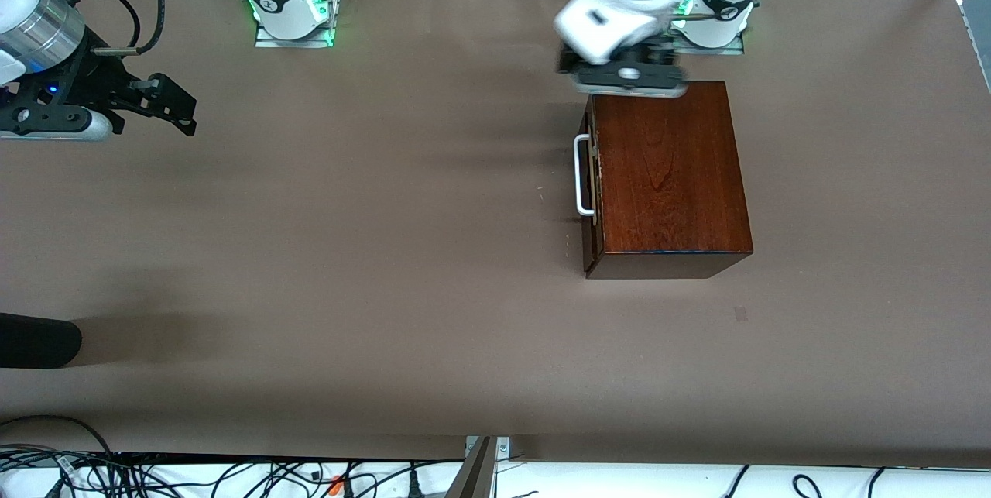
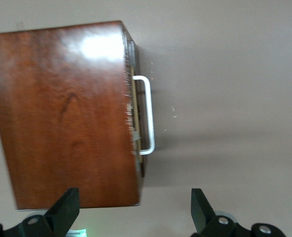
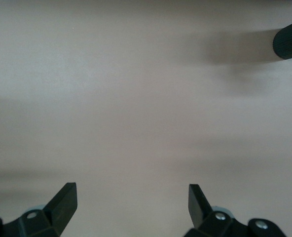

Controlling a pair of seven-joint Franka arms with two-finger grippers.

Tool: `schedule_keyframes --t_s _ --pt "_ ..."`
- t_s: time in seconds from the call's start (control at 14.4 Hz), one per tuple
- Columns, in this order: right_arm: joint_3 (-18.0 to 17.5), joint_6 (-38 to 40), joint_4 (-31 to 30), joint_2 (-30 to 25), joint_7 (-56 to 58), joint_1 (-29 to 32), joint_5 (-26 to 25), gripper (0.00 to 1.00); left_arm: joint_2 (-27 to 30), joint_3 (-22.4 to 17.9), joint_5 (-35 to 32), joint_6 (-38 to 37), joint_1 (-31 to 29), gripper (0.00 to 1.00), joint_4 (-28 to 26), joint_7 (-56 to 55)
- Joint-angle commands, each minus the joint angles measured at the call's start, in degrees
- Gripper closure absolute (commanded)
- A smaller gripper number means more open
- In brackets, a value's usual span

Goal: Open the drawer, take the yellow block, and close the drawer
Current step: 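Move the left gripper to the white drawer handle of the wooden box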

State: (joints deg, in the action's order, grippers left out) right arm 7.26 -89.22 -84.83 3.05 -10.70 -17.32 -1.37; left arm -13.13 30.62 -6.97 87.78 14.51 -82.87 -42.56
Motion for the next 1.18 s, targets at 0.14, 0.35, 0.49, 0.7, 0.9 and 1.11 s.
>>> schedule_keyframes --t_s 0.14,0.35,0.49,0.7,0.9,1.11 --pt "-0.06 0.45 1.07 0.29 -0.46 0.27 0.93 0.00 -12.51 -0.39 -12.79 0.80 10.53 0.00 3.33 -12.09" --pt "-0.06 0.53 1.07 0.29 -0.46 0.27 0.93 0.00 -17.87 -0.39 -17.37 2.04 11.50 0.00 3.24 -12.72" --pt "-0.06 0.62 1.07 0.29 -0.46 0.27 0.93 0.00 -20.08 -0.56 -20.70 4.92 11.42 0.00 3.07 -12.55" --pt "-0.06 0.62 1.07 0.29 -0.46 0.27 0.93 0.00 -22.19 -0.83 -23.52 8.19 10.89 0.00 2.19 -10.01" --pt "-0.06 0.62 1.07 0.29 -0.46 0.27 1.02 0.00 -24.13 -0.91 -25.03 9.42 10.62 0.00 1.75 -9.03" --pt "-0.06 0.62 1.07 0.29 -0.46 0.27 1.02 0.00 -23.96 -1.00 -25.20 9.34 10.19 0.00 -0.18 -6.93"
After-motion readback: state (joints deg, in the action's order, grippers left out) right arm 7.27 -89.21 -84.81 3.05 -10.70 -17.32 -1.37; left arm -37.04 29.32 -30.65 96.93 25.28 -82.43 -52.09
